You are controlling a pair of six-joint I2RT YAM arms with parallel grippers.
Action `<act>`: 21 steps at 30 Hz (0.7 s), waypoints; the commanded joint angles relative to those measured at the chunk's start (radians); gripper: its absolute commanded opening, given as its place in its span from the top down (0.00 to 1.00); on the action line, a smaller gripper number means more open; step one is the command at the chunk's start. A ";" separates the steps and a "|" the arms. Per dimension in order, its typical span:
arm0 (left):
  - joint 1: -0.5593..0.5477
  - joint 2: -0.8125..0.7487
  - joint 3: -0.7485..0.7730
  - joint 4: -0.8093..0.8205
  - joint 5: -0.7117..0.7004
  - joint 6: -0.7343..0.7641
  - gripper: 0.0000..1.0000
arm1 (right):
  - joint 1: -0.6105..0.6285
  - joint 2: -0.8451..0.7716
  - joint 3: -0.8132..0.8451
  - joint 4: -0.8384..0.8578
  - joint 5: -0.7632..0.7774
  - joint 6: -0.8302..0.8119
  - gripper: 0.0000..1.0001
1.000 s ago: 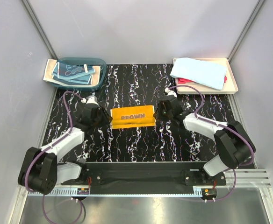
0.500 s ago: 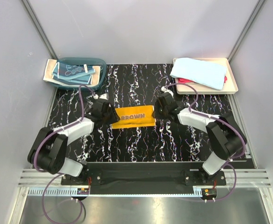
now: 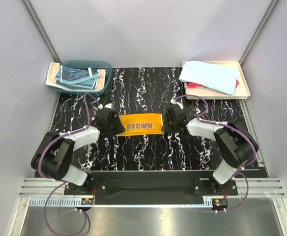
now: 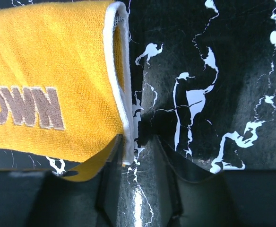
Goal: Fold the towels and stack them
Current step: Fold the towel, then neatly place the folded towel into the bin
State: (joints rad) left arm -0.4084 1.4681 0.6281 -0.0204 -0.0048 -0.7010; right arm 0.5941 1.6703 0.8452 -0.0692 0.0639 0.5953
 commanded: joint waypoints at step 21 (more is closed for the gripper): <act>-0.003 -0.026 0.104 -0.089 -0.008 0.046 0.65 | -0.016 0.126 0.259 -0.136 -0.030 -0.104 0.34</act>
State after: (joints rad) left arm -0.4088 1.4677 0.6945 -0.1116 -0.0044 -0.6750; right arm 0.5800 1.7737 1.0851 -0.1837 0.0509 0.5079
